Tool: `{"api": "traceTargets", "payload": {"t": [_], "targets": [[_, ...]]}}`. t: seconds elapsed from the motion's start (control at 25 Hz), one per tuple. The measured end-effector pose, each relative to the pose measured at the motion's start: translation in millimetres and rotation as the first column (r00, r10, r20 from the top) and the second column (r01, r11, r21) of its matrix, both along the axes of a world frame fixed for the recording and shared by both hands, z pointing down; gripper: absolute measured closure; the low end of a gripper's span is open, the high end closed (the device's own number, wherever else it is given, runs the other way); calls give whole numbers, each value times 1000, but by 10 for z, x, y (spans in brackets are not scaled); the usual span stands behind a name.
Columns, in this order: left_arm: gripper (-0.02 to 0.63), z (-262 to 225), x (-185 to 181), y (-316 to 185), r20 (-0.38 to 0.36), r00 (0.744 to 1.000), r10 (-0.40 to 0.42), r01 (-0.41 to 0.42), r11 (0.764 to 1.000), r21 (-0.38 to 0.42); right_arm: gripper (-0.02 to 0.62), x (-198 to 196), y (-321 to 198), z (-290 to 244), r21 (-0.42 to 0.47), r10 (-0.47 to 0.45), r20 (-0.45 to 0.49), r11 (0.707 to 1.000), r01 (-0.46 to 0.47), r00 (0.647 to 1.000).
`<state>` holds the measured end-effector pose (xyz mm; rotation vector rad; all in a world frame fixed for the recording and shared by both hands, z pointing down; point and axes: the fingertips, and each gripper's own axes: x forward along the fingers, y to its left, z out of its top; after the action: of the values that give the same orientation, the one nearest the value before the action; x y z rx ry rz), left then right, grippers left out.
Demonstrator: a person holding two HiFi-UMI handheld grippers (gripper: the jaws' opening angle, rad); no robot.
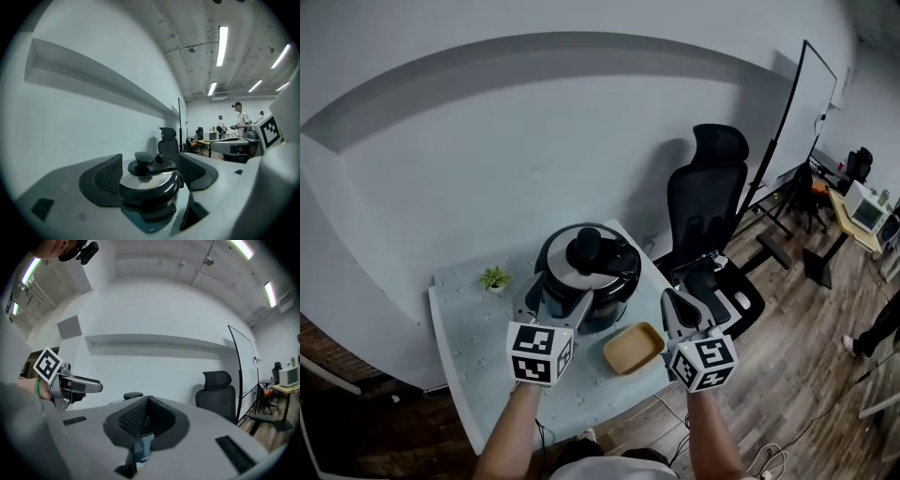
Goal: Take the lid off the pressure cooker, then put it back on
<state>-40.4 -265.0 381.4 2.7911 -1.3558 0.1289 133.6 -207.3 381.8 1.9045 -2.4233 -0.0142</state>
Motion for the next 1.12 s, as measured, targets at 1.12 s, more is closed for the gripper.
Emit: {"api": "traceTargets", "payload": {"t": [1.12], "targets": [[258, 321, 646, -1289, 190, 976, -104, 137, 976, -171, 595, 307, -1000, 192, -23, -182, 72, 983, 184, 981]]}}
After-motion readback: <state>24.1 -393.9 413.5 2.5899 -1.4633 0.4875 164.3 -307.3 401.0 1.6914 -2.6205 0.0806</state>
